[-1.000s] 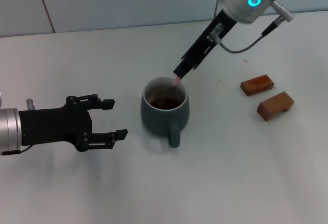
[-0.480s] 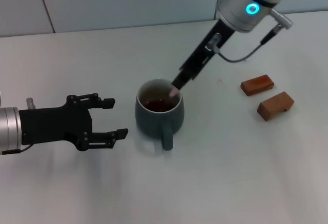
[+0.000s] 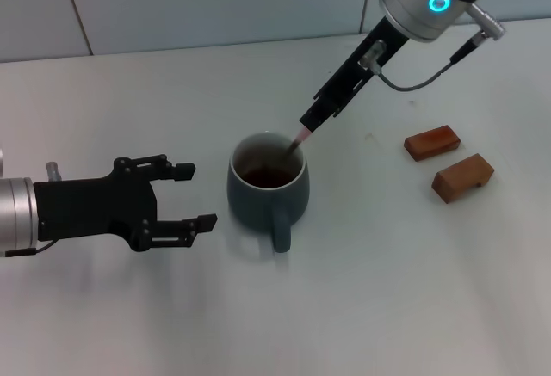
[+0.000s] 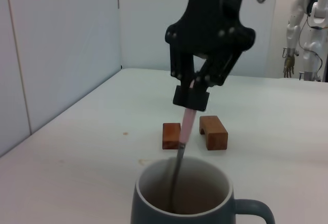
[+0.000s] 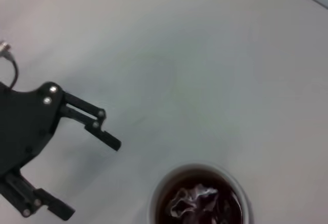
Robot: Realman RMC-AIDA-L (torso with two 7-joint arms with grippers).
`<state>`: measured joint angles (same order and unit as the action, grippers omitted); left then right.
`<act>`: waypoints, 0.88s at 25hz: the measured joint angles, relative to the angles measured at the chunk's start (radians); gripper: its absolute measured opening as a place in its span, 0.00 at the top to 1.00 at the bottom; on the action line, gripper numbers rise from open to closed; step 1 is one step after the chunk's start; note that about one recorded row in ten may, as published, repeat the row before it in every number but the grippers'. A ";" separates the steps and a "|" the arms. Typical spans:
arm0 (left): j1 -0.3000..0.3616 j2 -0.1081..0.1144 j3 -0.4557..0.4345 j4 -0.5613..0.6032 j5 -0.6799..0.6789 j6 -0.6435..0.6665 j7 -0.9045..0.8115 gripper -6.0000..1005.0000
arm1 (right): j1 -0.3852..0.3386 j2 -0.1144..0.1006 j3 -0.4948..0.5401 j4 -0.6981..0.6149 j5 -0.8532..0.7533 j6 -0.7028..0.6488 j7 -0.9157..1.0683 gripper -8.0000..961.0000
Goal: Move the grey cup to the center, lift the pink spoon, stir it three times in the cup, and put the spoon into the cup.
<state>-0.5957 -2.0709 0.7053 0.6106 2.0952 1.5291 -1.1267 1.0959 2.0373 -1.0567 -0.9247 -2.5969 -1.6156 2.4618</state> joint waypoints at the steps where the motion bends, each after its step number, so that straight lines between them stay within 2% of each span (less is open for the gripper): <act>1: -0.003 0.000 0.000 0.000 -0.002 -0.001 0.000 0.20 | -0.040 0.019 -0.003 -0.072 0.003 -0.007 0.000 0.86; 2: -0.003 0.000 0.000 0.000 -0.002 -0.001 0.000 0.20 | -0.040 0.019 -0.003 -0.072 0.003 -0.007 0.000 0.86; 4: -0.004 0.000 0.000 0.000 -0.009 -0.002 0.000 0.20 | -0.105 0.041 -0.014 -0.196 0.020 -0.008 0.000 0.86; 5: -0.005 0.000 0.000 0.000 -0.015 -0.003 0.000 0.20 | -0.137 0.045 -0.027 -0.248 0.041 -0.007 -0.001 0.84; 6: -0.005 0.000 0.000 -0.001 -0.026 -0.004 0.001 0.20 | -0.207 0.044 -0.052 -0.348 0.116 -0.003 -0.006 0.82; 7: -0.005 0.000 0.000 -0.001 -0.026 -0.004 0.001 0.20 | -0.207 0.044 -0.052 -0.348 0.116 -0.003 -0.006 0.80; 8: -0.003 0.000 0.000 -0.001 -0.032 -0.004 0.001 0.20 | -0.283 0.041 -0.061 -0.438 0.201 0.001 -0.020 0.78; 9: -0.003 0.000 0.000 -0.001 -0.032 -0.004 0.001 0.20 | -0.283 0.041 -0.061 -0.438 0.201 0.001 -0.020 0.77; 10: -0.003 0.001 0.000 -0.001 -0.035 -0.005 0.001 0.20 | -0.326 0.041 -0.059 -0.485 0.248 0.002 -0.039 0.75; 11: -0.002 0.001 -0.003 0.000 -0.037 -0.009 0.001 0.20 | -0.412 0.041 -0.050 -0.568 0.335 0.003 -0.093 0.73; 12: -0.002 0.001 -0.003 0.000 -0.037 -0.009 0.001 0.20 | -0.412 0.041 -0.050 -0.568 0.335 0.003 -0.093 0.71; 13: -0.002 0.000 -0.006 -0.001 -0.039 -0.013 0.001 0.20 | -0.498 0.041 -0.046 -0.640 0.417 0.002 -0.152 0.69; 14: -0.002 0.000 -0.006 -0.001 -0.039 -0.013 0.001 0.20 | -0.498 0.041 -0.046 -0.640 0.417 0.002 -0.152 0.67; 15: -0.001 0.000 -0.007 -0.001 -0.042 -0.016 0.001 0.20 | -0.546 0.041 -0.046 -0.669 0.460 0.000 -0.188 0.66; 16: 0.001 0.000 -0.007 -0.003 -0.044 -0.022 0.001 0.20 | -0.631 0.041 -0.046 -0.704 0.532 -0.004 -0.260 0.62; 17: 0.001 0.000 -0.007 -0.003 -0.044 -0.022 0.001 0.20 | -0.631 0.041 -0.046 -0.704 0.532 -0.004 -0.260 0.57; 18: 0.001 0.000 -0.007 -0.005 -0.045 -0.027 0.001 0.20 | -0.715 0.041 -0.041 -0.718 0.585 -0.009 -0.336 0.53; 19: 0.001 0.000 -0.007 -0.005 -0.045 -0.027 0.001 0.20 | -0.715 0.041 -0.041 -0.718 0.585 -0.009 -0.336 0.49; 21: 0.003 0.001 -0.007 -0.006 -0.046 -0.035 -0.001 0.20 | -0.812 0.042 -0.026 -0.718 0.611 -0.020 -0.421 0.39; 22: 0.003 0.001 -0.007 -0.006 -0.046 -0.035 -0.001 0.20 | -0.812 0.042 -0.026 -0.718 0.611 -0.020 -0.421 0.34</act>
<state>-0.5927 -2.0703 0.6983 0.6041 2.0496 1.4942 -1.1280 0.2838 2.0797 -1.0828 -1.6430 -1.9857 -1.6360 2.0412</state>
